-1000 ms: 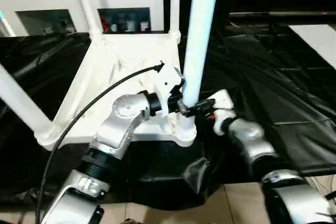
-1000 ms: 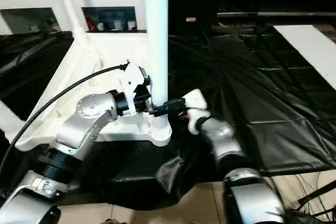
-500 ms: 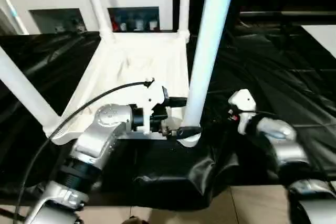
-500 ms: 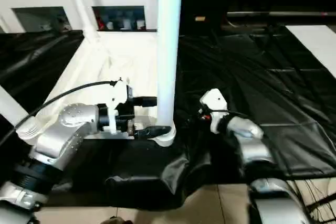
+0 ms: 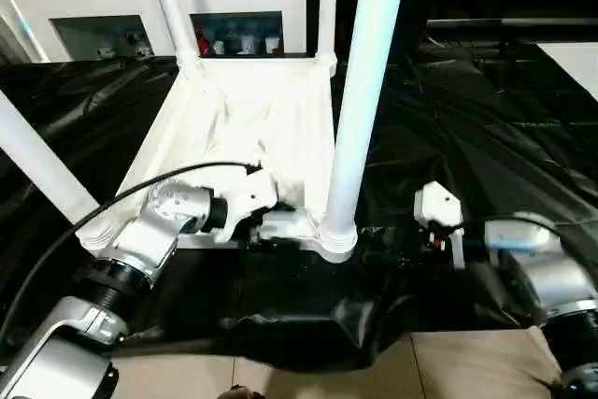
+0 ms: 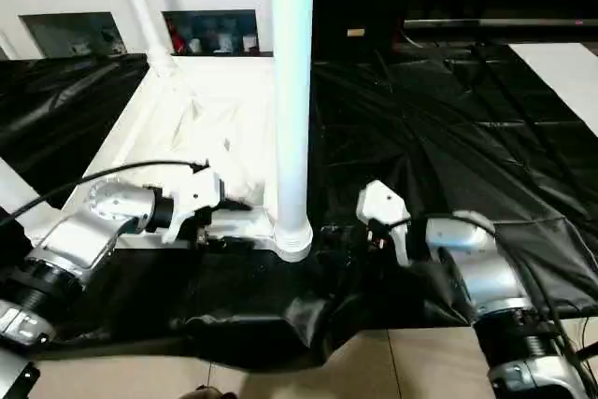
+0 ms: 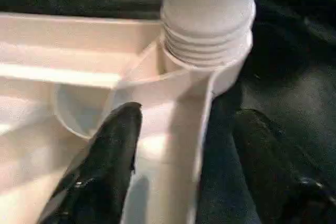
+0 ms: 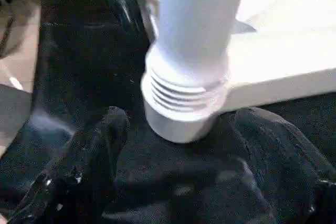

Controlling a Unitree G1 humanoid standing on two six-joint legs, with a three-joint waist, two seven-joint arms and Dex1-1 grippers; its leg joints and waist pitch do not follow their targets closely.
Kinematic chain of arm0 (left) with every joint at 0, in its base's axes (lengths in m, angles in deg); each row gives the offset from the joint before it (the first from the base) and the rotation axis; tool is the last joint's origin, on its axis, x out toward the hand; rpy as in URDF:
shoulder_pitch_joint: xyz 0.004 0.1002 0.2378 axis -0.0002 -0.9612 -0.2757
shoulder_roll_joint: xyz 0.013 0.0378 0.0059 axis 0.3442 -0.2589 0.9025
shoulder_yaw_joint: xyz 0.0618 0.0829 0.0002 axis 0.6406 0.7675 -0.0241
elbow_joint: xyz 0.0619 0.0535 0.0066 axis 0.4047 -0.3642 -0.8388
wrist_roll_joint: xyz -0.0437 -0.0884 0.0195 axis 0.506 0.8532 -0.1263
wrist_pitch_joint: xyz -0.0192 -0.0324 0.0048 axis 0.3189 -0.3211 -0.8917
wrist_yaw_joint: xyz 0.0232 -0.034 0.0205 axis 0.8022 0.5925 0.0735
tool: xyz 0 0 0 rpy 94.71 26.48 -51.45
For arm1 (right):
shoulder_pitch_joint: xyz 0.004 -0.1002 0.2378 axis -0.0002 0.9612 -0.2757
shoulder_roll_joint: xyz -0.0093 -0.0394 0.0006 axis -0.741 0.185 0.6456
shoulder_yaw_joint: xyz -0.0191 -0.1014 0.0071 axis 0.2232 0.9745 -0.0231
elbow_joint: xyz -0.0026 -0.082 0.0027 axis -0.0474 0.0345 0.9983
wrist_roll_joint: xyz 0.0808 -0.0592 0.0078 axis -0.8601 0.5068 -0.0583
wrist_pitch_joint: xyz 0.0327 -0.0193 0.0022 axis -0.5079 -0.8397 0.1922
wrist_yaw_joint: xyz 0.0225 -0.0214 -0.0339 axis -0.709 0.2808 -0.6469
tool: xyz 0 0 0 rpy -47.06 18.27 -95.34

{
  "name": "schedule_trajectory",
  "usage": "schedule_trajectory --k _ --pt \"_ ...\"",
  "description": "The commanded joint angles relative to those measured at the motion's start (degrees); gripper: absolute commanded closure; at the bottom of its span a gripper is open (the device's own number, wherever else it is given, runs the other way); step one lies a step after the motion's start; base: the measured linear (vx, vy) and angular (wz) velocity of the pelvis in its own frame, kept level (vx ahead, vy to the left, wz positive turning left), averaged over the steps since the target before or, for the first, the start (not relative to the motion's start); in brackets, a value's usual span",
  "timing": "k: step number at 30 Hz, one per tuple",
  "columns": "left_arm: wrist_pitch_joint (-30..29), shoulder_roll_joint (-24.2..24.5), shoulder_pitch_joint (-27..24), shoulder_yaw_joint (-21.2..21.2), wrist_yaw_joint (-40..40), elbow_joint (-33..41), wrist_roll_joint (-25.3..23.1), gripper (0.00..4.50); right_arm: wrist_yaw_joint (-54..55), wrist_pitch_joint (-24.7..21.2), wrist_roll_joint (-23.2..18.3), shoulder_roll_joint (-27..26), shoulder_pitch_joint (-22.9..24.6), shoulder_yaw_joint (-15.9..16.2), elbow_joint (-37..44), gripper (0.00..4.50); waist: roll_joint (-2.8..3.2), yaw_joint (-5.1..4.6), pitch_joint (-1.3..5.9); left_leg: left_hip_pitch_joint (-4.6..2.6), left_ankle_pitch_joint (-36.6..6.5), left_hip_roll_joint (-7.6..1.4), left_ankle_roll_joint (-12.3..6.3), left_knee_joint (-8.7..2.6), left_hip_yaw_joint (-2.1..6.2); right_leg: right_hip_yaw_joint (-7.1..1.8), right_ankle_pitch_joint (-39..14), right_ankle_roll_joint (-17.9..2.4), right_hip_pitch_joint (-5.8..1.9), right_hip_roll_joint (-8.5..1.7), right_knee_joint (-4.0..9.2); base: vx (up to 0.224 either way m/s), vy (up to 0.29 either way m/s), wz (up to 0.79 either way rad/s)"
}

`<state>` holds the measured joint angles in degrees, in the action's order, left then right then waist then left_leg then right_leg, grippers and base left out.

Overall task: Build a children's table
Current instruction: Rotate table base

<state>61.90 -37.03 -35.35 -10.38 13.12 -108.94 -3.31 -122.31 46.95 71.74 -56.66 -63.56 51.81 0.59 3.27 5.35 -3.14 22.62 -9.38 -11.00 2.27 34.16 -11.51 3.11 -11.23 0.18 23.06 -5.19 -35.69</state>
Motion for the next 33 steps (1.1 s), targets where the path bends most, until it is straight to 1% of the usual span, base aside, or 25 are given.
schedule_trajectory --k 1,4,6,7,10,11,12,14,15,17,20,21,23,25,26,27,29,32,33 --pt "1.92 -0.24 1.84 0.74 1.24 -2.9 -1.28 1.7 0.07 -1.76 -0.58 0.85 0.43 0.55 3.09 0.77 -0.65 0.35 3.98 -1.35 -14.86 -2.26 -2.61 -3.99 1.26 -2.08 -10.18 -14.06 -2.37 -3.01 4.53 0.0 0.0 0.0" --pt "3.37 -0.65 2.64 1.1 0.76 -5.31 -2.26 1.75 0.87 -2.33 -0.5 1.01 0.09 0.38 3.79 0.77 -0.63 0.49 3.96 -1.44 -15.39 -2.24 -2.13 -4.03 1.28 -2.12 -11.34 -13.64 -2.32 -3.11 4.65 0.0 0.0 0.0" --pt "4.21 -0.8 3.21 1.42 0.19 -6.82 -3.2 2.05 1.2 -3.03 -0.77 1.19 0.11 0.45 4.51 0.77 -0.61 0.61 4.02 -1.43 -15.05 -2.26 -2.03 -4.02 1.34 -2.14 -11.06 -13.46 -2.37 -3.17 4.59 0.0 0.0 0.0" --pt "4.78 -0.91 3.51 1.46 -0.21 -7.71 -3.73 2.16 1.29 -3.38 -0.78 1.22 0.22 0.45 4.92 0.77 -0.61 0.67 4.07 -1.41 -14.64 -2.23 -2.08 -3.92 1.31 -2.14 -10.34 -13.45 -2.41 -3.15 4.52 0.0 0.0 0.0" --pt "5.43 -1.19 4.0 1.34 -0.18 -9.26 -4.27 2.2 1.33 -4.09 -0.74 1.3 0.46 0.46 5.74 0.77 -0.68 0.85 4.15 -1.33 -13.48 -2.19 -2.44 -3.79 1.28 -2.1 -8.72 -13.7 -2.46 -3.14 4.39 0.0 0.0 0.0" --pt "5.8 -1.26 4.18 1.3 -0.08 -9.9 -4.45 2.52 1.33 -4.28 -0.69 1.35 0.56 0.52 5.99 0.77 -0.55 1.0 4.19 -1.35 -13.36 -2.26 -2.48 -3.76 1.3 -2.1 -8.44 -13.84 -2.47 -3.22 4.33 0.0 0.0 0.0" --pt "6.16 -1.42 4.46 1.23 0.12 -10.8 -4.59 2.61 1.34 -4.51 -0.68 1.41 0.68 0.57 6.26 0.77 -0.6 1.05 4.17 -1.35 -13.41 -2.25 -2.54 -3.76 1.27 -2.09 -8.38 -13.83 -2.45 -3.16 4.37 0.0 0.0 0.0" --pt "6.99 -1.78 4.95 1.0 0.07 -12.29 -4.78 2.58 1.37 -4.72 -0.66 1.53 0.86 0.72 6.52 0.77 -0.57 1.16 4.13 -1.41 -13.98 -2.2 -2.39 -3.78 1.28 -2.07 -9.07 -13.69 -2.43 -3.18 4.45 0.0 0.0 0.0" --pt "7.52 -1.99 5.21 0.85 -0.04 -13.04 -4.85 2.66 1.43 -4.82 -0.69 1.62 0.93 0.83 6.62 0.77 -0.59 1.22 4.15 -1.42 -14.03 -2.23 -2.28 -3.8 1.3 -2.08 -9.19 -13.73 -2.47 -3.24 4.43 0.0 0.0 0.0" --pt "7.95 -2.19 5.65 0.81 0.29 -14.09 -4.92 2.99 1.47 -4.85 -0.61 1.8 1.03 1.03 6.61 0.77 -0.51 1.3 4.14 -1.42 -14.46 -2.26 -2.02 -3.83 1.37 -2.07 -9.31 -13.81 -2.49 -3.27 4.44 0.0 0.0 0.0" --pt "7.89 -2.19 6.19 0.72 1.53 -14.78 -4.81 3.04 1.52 -5.06 -0.56 1.91 1.12 1.07 6.72 0.77 -0.52 1.3 4.23 -1.39 -13.95 -2.29 -2.03 -3.79 1.36 -2.07 -8.07 -14.09 -2.57 -3.26 4.27 0.0 0.0 0.0" --pt "7.41 -2.18 6.46 0.63 2.75 -15.0 -4.59 3.18 1.55 -5.18 -0.55 1.97 1.24 1.0 6.86 0.77 -0.38 1.32 4.22 -1.35 -13.8 -2.25 -2.17 -3.75 1.35 -2.06 -7.66 -14.29 -2.53 -3.24 4.22 0.0 0.0 0.0" --pt "7.29 -2.16 6.53 0.65 3.06 -15.08 -4.57 3.45 1.56 -5.22 -0.54 1.97 1.25 0.99 6.87 0.77 -0.45 1.33 4.25 -1.37 -13.76 -2.25 -2.21 -3.74 1.33 -2.04 -7.34 -14.54 -2.59 -3.25 4.19 0.0 0.0 0.0" --pt "7.5 -2.13 6.76 0.79 3.33 -15.55 -4.8 3.53 1.61 -5.24 -0.52 2.03 1.3 1.04 6.89 0.77 -0.48 1.33 4.26 -1.35 -13.49 -2.26 -2.37 -3.7 1.34 -2.04 -6.81 -14.73 -2.62 -3.27 4.15 0.0 0.0 0.0" --pt "7.69 -2.25 7.03 0.75 3.59 -16.25 -4.84 3.73 1.67 -5.28 -0.65 2.14 1.28 1.14 6.88 0.77 -0.43 1.33 4.23 -1.34 -13.56 -2.23 -2.39 -3.69 1.33 -2.02 -7.01 -14.71 -2.62 -3.25 4.17 0.0 0.0 0.0" --pt "7.69 -2.26 7.05 0.75 3.61 -16.28 -4.84 3.83 1.68 -5.27 -0.65 2.14 1.28 1.15 6.88 0.77 -0.47 1.33 4.23 -1.36 -13.66 -2.21 -2.38 -3.68 1.31 -2.01 -7.13 -14.7 -2.63 -3.26 4.2 0.0 0.0 0.0" --pt "7.68 -2.43 7.29 0.69 4.09 -16.9 -4.83 3.89 1.75 -5.23 -0.74 2.18 1.2 1.19 6.74 0.77 -0.48 1.36 4.21 -1.4 -13.96 -2.26 -2.24 -3.71 1.34 -2.03 -7.88 -14.65 -2.65 -3.34 4.27 0.0 0.0 0.0" --pt "7.73 -2.91 7.43 0.67 4.2 -17.43 -5.17 4.26 1.91 -4.97 -0.71 2.08 1.17 1.17 6.4 0.77 -0.49 1.33 4.19 -1.39 -14.18 -2.27 -2.16 -3.73 1.35 -2.03 -7.98 -14.7 -2.65 -3.3 4.25 0.0 0.0 0.0" --pt "7.45 -3.13 7.29 0.75 4.17 -17.33 -5.25 4.26 1.96 -5.02 -0.78 1.96 1.2 1.16 6.37 0.77 -0.51 1.35 4.21 -1.4 -14.04 -2.27 -2.18 -3.71 1.35 -2.03 -7.76 -14.76 -2.67 -3.31 4.23 0.0 0.0 0.0"
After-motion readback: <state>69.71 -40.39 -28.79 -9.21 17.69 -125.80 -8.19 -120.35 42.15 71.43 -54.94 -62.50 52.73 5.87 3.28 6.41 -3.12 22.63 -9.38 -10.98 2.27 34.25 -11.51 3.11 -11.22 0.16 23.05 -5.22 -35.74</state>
